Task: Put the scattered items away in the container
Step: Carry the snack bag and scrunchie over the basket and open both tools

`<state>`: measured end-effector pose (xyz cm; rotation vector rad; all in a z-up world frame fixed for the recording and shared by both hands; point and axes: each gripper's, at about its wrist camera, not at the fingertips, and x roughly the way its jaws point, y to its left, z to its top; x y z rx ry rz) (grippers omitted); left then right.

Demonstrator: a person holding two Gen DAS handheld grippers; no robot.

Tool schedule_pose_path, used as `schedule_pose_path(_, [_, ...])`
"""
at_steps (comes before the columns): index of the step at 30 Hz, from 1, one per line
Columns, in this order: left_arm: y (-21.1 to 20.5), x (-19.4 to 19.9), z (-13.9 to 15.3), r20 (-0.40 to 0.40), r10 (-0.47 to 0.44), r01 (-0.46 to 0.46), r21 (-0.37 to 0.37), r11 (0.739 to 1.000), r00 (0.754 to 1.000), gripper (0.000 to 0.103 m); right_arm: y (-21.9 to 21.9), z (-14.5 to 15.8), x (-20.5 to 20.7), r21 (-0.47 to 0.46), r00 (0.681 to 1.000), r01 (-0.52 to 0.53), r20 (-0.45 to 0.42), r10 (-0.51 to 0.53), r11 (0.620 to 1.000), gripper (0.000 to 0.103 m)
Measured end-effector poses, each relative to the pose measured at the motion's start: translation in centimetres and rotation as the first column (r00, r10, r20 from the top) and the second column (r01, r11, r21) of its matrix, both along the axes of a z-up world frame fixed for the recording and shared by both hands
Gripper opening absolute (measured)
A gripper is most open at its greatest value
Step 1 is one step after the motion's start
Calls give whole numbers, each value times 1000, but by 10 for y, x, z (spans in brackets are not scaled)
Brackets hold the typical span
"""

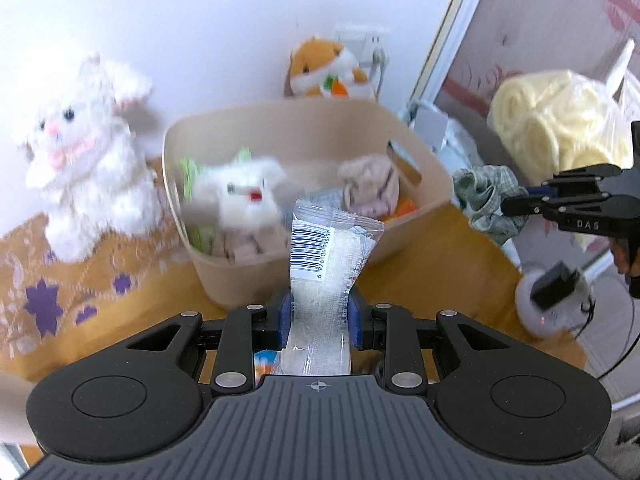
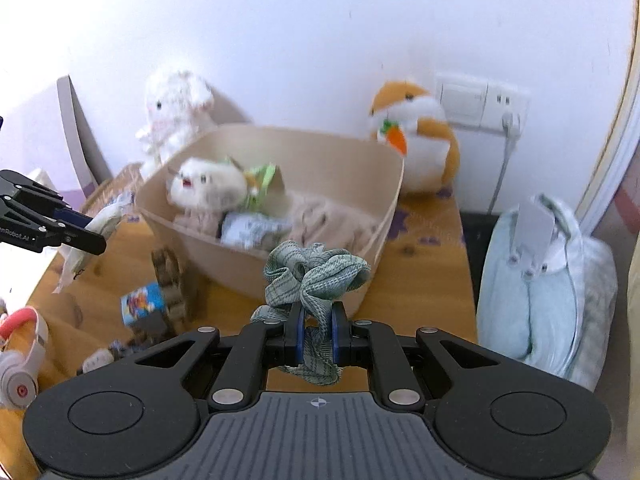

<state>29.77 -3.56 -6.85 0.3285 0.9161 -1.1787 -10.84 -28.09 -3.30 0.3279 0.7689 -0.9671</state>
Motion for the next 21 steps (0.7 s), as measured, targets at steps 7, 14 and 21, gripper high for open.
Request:
schedule_pose_path(7, [-29, 19, 15, 26, 74, -72, -61, 996, 997, 28, -26, 18, 11, -60, 999, -7, 41, 9, 998, 12])
schedule_pose_path(14, [-71, 30, 17, 87, 157, -149, -94, 984, 984, 29, -54, 20, 34, -82, 999, -39, 18, 40, 996, 12])
schedule_pose_path(21, [-111, 33, -4, 92, 165, -161, -56, 985, 982, 29, -82, 0, 59, -47, 999, -39, -18, 38, 998, 12])
